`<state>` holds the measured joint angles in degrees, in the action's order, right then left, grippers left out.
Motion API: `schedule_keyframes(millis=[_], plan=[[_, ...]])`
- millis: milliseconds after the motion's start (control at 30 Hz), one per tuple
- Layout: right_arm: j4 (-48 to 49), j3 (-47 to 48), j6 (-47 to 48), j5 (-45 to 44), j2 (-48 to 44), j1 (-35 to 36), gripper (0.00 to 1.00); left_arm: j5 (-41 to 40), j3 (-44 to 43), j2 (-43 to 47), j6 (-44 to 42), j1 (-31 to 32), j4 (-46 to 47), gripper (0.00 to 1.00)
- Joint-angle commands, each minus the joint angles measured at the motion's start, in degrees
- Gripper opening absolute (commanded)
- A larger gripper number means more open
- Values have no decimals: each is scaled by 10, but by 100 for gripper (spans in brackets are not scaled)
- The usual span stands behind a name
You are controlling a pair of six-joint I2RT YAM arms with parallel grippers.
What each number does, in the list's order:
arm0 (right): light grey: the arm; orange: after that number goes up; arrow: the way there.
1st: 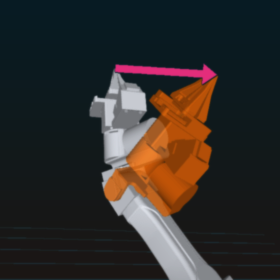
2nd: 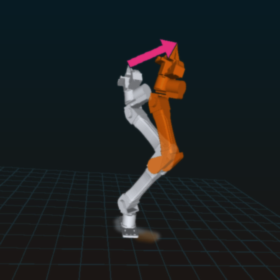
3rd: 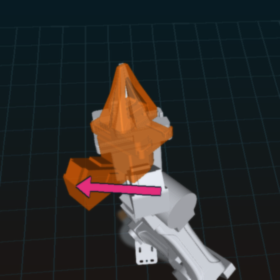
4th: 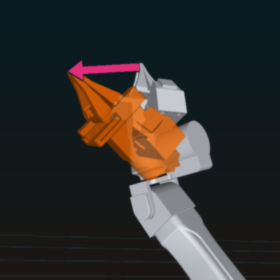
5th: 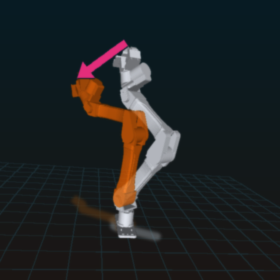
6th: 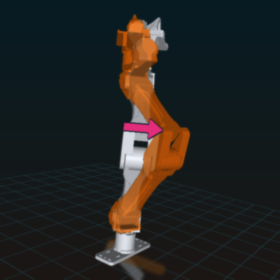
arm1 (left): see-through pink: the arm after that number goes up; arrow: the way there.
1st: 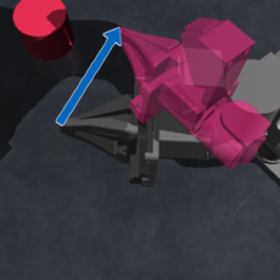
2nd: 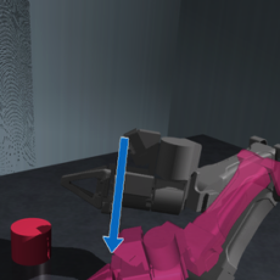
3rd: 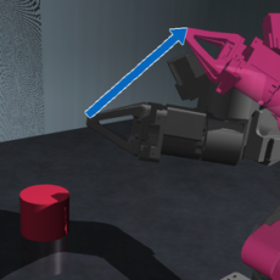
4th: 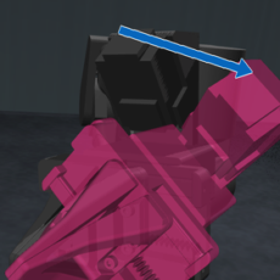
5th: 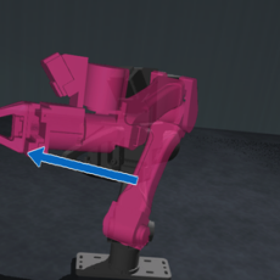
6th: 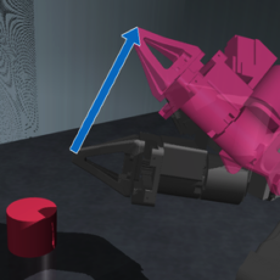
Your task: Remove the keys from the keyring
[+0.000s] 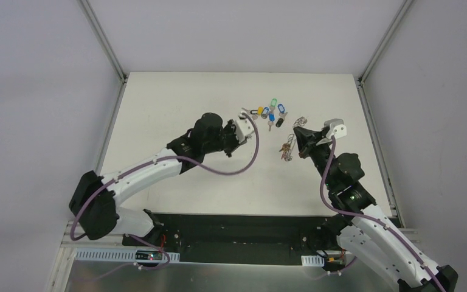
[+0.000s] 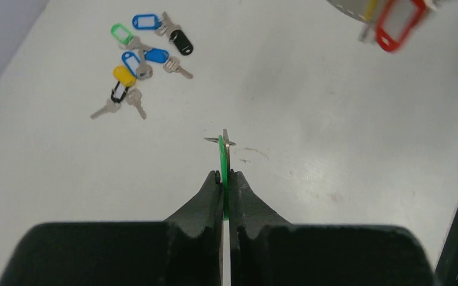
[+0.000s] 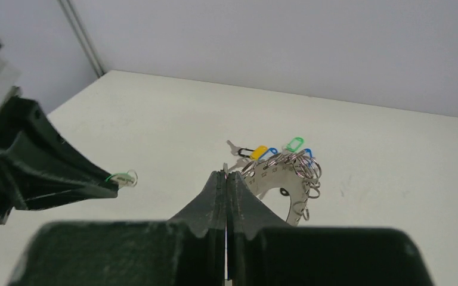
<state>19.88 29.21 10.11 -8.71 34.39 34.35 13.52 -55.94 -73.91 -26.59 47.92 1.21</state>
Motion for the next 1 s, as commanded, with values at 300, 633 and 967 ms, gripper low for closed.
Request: schedule_keyframes(millis=[300, 633, 967], plan=[[-116, 79, 77, -73, -66, -1, 0, 97, -354, -451, 678, -178, 26, 0], [-122, 74, 105, -92, -74, -1, 0, 90, -523, -605, 699, -186, 56, 70], [-215, 131, 93, -7, -3, -1, 0, 43, -436, -423, 622, -195, -32, 99]])
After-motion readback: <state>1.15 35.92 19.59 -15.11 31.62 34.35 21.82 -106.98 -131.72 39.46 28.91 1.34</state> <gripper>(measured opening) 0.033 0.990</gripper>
